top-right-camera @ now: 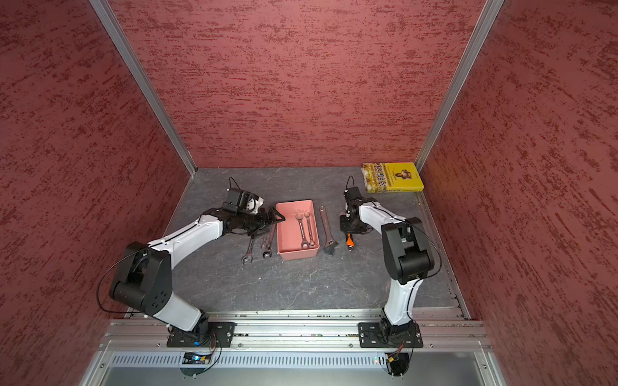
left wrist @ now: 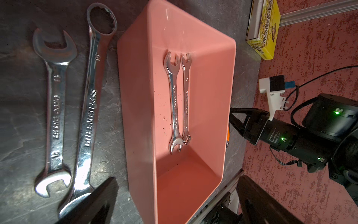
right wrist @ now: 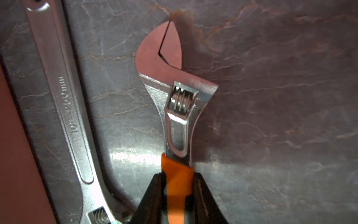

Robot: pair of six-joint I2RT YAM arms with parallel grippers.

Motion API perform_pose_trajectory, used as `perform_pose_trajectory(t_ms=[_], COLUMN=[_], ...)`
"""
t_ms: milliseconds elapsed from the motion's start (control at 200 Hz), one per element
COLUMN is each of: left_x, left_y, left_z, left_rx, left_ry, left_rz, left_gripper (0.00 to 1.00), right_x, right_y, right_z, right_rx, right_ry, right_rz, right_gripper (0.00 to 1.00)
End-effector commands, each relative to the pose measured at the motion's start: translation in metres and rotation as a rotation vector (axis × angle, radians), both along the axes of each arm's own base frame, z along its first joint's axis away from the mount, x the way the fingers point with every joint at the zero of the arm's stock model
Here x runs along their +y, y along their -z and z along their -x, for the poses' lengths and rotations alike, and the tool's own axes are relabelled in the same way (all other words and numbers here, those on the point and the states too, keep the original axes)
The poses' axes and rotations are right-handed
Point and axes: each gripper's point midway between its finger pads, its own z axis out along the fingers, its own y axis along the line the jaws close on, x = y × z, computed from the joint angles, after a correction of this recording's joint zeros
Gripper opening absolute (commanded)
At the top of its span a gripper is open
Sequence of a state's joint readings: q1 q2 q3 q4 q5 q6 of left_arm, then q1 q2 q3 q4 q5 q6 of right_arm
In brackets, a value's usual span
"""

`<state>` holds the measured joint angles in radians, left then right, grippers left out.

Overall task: Take out the wrench from the storage box
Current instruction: Place the wrench at the center of the board.

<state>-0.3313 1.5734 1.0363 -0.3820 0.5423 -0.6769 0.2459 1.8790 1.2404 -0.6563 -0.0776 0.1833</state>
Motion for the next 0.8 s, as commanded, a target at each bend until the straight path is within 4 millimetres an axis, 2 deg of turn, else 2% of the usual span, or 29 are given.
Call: perform_pose_trajectory(t_ms=[0,200,361,426,516,586,726,796], left_x=[0.001,0.002,0.002,0.002,0.003,0.005,0.013,0.017], left_y=[-0.004,-0.003,-0.003,-0.004,-0.006,-0.006,-0.008,-0.009], left_z=[0.001,0.002,0.001,0.001,0.000,0.000,0.000,0.000], left_rx=[-0.014,-0.012,-0.013,-0.013,-0.018,-0.020,-0.026,-0.030], left_ry=[-0.006,-0.008,-0.004,-0.002,0.001,0.001,-0.011,-0.016], left_rz=[-0.009,-0.013,-0.014,-0.015,-0.016,-0.018,-0.020,-0.020], left_gripper=[1.00,1.00,1.00,1.00,1.00,1.00,1.00,1.00], right_x=[0.010,0.008,0.011,0.011,0.013,0.022,0.068,0.097], right_y=[-0.011,0.004,0.000,-0.014,-0.044,-0.070,-0.129,-0.147], right_z=[-0.021,-0.015,-0.014,-0.016,-0.023,-0.025,-0.018,-0.009], right_rx=[-0.075,-0.031,-0.028,-0.050,-0.095,-0.131,-0.213,-0.229], right_ry=[-0.004,-0.003,-0.004,-0.001,-0.001,-0.006,-0.036,-0.040], right_rz=[-0.055,-0.041,-0.057,-0.062,-0.065,-0.080,-0.119,-0.135], right_gripper=[0.02,0.18,0.33,0.36,0.41,0.43,0.44,0.43])
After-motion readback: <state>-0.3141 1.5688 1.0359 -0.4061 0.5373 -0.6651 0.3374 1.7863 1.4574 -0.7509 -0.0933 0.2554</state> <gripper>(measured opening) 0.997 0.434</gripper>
